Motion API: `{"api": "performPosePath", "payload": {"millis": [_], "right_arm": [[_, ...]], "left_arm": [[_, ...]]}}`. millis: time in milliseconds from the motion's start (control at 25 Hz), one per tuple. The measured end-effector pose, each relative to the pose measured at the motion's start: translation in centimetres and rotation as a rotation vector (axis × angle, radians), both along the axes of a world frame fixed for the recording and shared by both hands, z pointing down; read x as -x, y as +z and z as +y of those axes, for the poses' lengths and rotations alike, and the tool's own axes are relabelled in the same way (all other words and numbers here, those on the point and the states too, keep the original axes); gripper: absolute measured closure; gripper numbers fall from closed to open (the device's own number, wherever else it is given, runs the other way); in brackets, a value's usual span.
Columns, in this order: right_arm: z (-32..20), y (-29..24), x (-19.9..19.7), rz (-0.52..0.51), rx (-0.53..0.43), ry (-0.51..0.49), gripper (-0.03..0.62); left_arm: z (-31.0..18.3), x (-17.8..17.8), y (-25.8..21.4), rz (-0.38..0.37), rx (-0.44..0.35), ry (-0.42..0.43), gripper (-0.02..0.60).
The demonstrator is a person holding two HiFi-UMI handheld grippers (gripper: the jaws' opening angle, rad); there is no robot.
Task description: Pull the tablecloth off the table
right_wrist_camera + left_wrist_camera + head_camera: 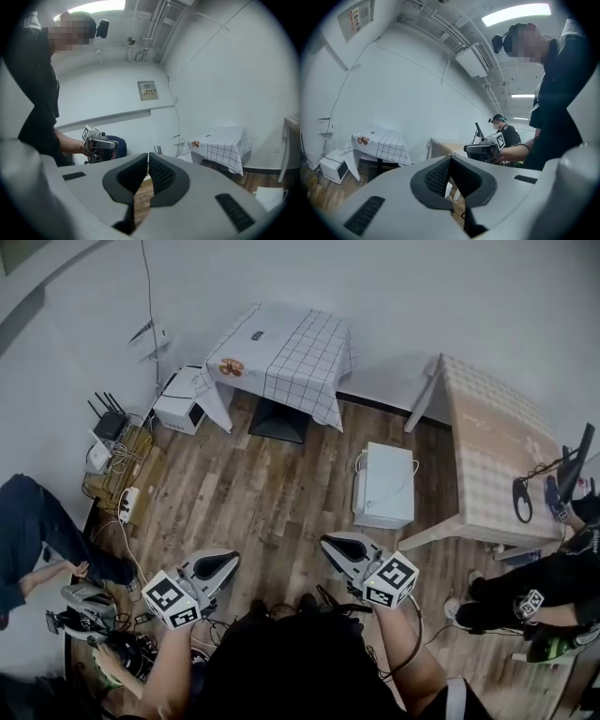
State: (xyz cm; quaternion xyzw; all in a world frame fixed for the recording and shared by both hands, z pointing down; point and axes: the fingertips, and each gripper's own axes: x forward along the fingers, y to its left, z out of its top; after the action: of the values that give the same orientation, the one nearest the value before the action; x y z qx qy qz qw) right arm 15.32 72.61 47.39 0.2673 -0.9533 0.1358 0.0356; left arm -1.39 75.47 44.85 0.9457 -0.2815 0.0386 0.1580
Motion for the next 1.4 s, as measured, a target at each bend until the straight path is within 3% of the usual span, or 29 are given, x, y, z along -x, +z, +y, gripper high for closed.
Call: {"api": "performPosePath", "payload": {"millis": [320, 520, 800, 1120, 1400], "right_arm": [[-0.1, 0.4, -1.3, -0.016, -0.001, -0.017, 0.571], [-0.9, 0.7, -2.9, -0.014, -0.011, -0.027, 0.571], [-1.4, 1.8, -5.4, -0.026, 0.019, -0.070, 0.571], [-1.7, 4.0, -6.0, -0.032, 0.063, -0.128, 0.571], [-4.5, 4.8, -5.1, -0.026, 0.075, -0.148, 0.571]], "left_arm": [[-0.7, -1.2, 0.2, 0.045, 0.040, -0.026, 0.574], [-2.0, -2.7, 0.5, -0.006, 0.040, -0.024, 0.574], [-2.3, -4.0, 1.7, 0.017, 0.092, -0.130, 0.574], [-1.3, -4.2, 3.9, -0.002, 0.152, -0.187, 0.574], [-4.6, -4.5, 5.0, 0.031, 0.163, -0.182, 0.574]]}}
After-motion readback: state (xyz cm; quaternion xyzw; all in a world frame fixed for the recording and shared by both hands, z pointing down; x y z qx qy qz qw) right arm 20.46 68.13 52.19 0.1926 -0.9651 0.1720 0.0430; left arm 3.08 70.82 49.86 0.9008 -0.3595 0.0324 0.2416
